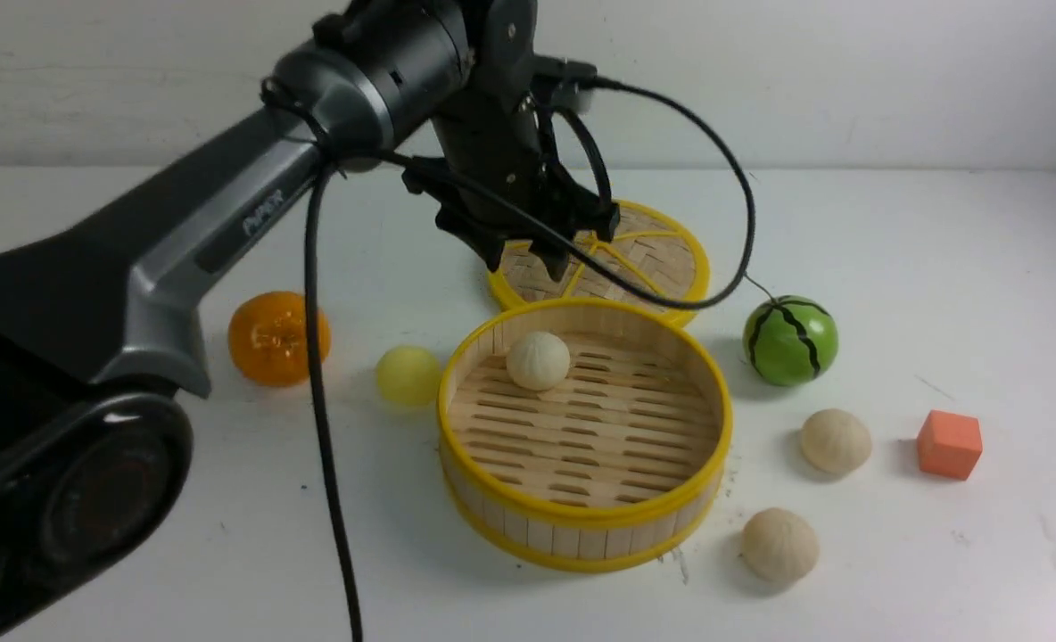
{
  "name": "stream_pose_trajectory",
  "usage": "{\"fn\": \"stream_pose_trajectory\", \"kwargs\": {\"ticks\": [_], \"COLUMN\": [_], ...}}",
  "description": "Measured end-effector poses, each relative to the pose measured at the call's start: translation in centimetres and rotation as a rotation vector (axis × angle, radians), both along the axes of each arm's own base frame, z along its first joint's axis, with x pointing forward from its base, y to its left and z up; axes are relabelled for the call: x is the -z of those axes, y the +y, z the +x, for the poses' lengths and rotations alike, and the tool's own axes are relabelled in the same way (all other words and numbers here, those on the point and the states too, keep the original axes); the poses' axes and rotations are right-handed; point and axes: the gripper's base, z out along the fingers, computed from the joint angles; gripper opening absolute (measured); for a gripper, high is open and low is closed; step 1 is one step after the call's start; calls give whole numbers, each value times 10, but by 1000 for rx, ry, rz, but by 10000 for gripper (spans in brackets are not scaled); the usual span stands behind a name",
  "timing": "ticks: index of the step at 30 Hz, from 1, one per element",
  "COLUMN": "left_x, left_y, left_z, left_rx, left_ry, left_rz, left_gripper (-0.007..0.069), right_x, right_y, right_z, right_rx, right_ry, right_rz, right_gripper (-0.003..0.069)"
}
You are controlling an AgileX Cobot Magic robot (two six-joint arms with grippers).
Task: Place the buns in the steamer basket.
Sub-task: Use the left arm to grab a steamed stuffed bun
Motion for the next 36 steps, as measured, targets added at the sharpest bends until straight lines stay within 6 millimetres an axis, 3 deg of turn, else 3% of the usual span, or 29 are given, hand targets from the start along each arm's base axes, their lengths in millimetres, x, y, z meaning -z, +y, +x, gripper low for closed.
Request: {"fn": "stream_pose_trajectory", "kwargs": {"ticks": [1, 2, 4, 6, 8, 10, 12, 14, 18, 25, 36], "left_x": [-9, -10, -16, -11, 15, 35, 47, 70, 93, 107, 123], "left_y": [9, 10, 36, 48, 64, 70, 70, 71, 69, 69, 69], "left_z": [-2, -3, 1, 6, 21, 30, 35, 42, 47, 50, 53], "left_rx": [-11, -9, -27, -33, -11, 1, 7, 5, 3, 0, 0], "left_ry": [-10, -12, -13, 1, 55, 91, 117, 163, 208, 230, 255], "left_rz": [-4, -3, 13, 24, 67, 91, 97, 111, 125, 144, 168], "left_gripper": [348, 348, 203, 129, 39, 19, 20, 51, 140, 244, 239], "right_x": [0, 0, 0, 0, 0, 0, 0, 0, 0, 0, 0], "right_y": [0, 0, 0, 0, 0, 0, 0, 0, 0, 0, 0], "right_z": [0, 0, 0, 0, 0, 0, 0, 0, 0, 0, 0], "right_rx": [0, 0, 0, 0, 0, 0, 0, 0, 0, 0, 0], "right_ry": [0, 0, 0, 0, 0, 0, 0, 0, 0, 0, 0], "right_rz": [0, 0, 0, 0, 0, 0, 0, 0, 0, 0, 0], "right_gripper": [239, 239, 239, 239, 239, 239, 239, 239, 239, 239, 239]}}
